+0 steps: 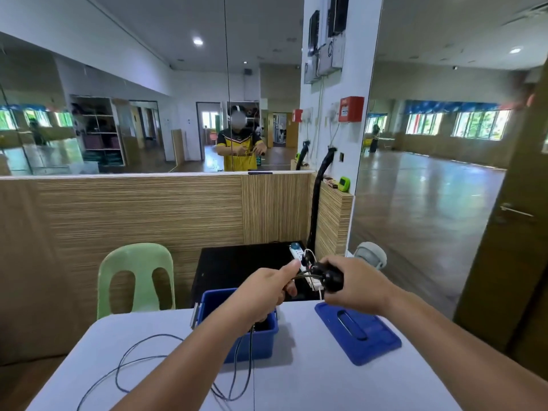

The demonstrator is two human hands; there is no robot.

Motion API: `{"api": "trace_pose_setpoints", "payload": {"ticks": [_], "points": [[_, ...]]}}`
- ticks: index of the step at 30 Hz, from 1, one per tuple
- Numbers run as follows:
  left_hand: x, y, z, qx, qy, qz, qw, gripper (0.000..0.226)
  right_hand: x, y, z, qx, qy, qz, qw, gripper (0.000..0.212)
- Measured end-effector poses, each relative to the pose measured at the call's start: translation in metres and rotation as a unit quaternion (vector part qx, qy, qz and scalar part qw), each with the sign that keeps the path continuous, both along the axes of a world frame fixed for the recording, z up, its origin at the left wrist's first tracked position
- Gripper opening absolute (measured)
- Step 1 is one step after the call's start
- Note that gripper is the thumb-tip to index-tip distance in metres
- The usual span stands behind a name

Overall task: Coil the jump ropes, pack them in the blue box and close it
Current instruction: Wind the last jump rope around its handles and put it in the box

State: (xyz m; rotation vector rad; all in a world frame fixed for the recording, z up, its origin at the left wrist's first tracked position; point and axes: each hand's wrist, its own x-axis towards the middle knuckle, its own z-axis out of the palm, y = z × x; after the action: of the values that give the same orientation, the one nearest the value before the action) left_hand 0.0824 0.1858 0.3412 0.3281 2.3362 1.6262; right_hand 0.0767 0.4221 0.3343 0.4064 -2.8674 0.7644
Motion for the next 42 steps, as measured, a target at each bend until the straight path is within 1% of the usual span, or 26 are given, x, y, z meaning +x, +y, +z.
{"api": "trace_pose_setpoints", "payload": {"ticks": [1, 3, 5, 6, 8, 11, 14, 16, 18, 21, 23, 25, 26, 27, 30, 32, 34, 37, 42], "points": [[0.002, 0.0, -0.002, -0.014, 0.02, 0.003, 1.0, 0.058, 0.001, 0.002, 0.005, 0.043, 0.034, -0.007, 0.998, 0.039], [0.004, 0.0, -0.008, -0.03, 0.058, -0.001, 0.998, 0.054, 0.001, 0.007, 0.013, 0.084, 0.095, -0.014, 0.992, 0.04], [0.007, 0.0, -0.012, -0.026, 0.079, -0.012, 0.996, 0.047, 0.002, 0.01, 0.018, 0.089, 0.123, -0.012, 0.988, 0.04], [0.01, 0.0, -0.013, -0.016, 0.08, -0.015, 0.997, 0.044, 0.003, 0.01, 0.018, 0.078, 0.128, -0.01, 0.989, 0.039], [0.014, 0.001, -0.014, 0.013, 0.08, -0.024, 0.996, 0.041, 0.007, 0.007, 0.018, 0.025, 0.127, -0.004, 0.992, 0.037], [0.022, 0.003, -0.016, 0.055, 0.09, -0.037, 0.994, 0.04, 0.013, -0.003, 0.017, -0.079, 0.12, 0.025, 0.989, 0.029], [0.029, 0.006, -0.014, 0.093, 0.101, -0.039, 0.99, 0.04, 0.016, -0.013, 0.014, -0.168, 0.105, 0.055, 0.979, 0.026], [0.032, 0.009, -0.012, 0.1, 0.113, -0.038, 0.988, 0.042, 0.017, -0.019, 0.013, -0.228, 0.093, 0.065, 0.967, 0.024], [0.034, 0.011, -0.011, 0.099, 0.128, -0.035, 0.986, 0.044, 0.02, -0.025, 0.016, -0.311, 0.072, 0.084, 0.944, 0.019], [0.037, 0.013, -0.008, 0.109, 0.144, -0.028, 0.983, 0.044, 0.024, -0.034, 0.021, -0.427, 0.045, 0.1, 0.898, 0.021], [0.038, 0.014, -0.008, 0.129, 0.143, -0.024, 0.981, 0.042, 0.026, -0.041, 0.02, -0.519, 0.009, 0.109, 0.848, 0.022], [0.039, 0.016, -0.01, 0.142, 0.142, -0.015, 0.98, 0.041, 0.025, -0.046, 0.017, -0.61, -0.03, 0.121, 0.782, 0.031], [0.039, 0.017, -0.011, 0.143, 0.144, -0.006, 0.979, 0.04, 0.025, -0.048, 0.016, -0.638, -0.037, 0.124, 0.759, 0.036], [0.039, 0.018, -0.013, 0.146, 0.146, 0.004, 0.978, 0.04, 0.025, -0.05, 0.015, -0.654, -0.034, 0.124, 0.746, 0.041], [0.038, 0.019, -0.017, 0.166, 0.15, 0.031, 0.974, 0.035, 0.026, -0.059, 0.014, -0.677, -0.015, 0.122, 0.726, 0.048], [0.039, 0.02, -0.018, 0.193, 0.147, 0.037, 0.969, 0.029, 0.026, -0.063, 0.013, -0.694, -0.013, 0.125, 0.708, 0.047], [0.04, 0.021, -0.02, 0.207, 0.147, 0.044, 0.966, 0.024, 0.025, -0.066, 0.011, -0.718, -0.017, 0.135, 0.683, 0.042], [0.038, 0.02, -0.024, 0.203, 0.15, 0.056, 0.966, 0.025, 0.024, -0.071, 0.012, -0.75, -0.022, 0.161, 0.641, 0.04], [0.036, 0.018, -0.03, 0.213, 0.14, 0.086, 0.963, 0.028, 0.027, -0.076, 0.016, -0.775, -0.015, 0.157, 0.612, 0.042]]}}
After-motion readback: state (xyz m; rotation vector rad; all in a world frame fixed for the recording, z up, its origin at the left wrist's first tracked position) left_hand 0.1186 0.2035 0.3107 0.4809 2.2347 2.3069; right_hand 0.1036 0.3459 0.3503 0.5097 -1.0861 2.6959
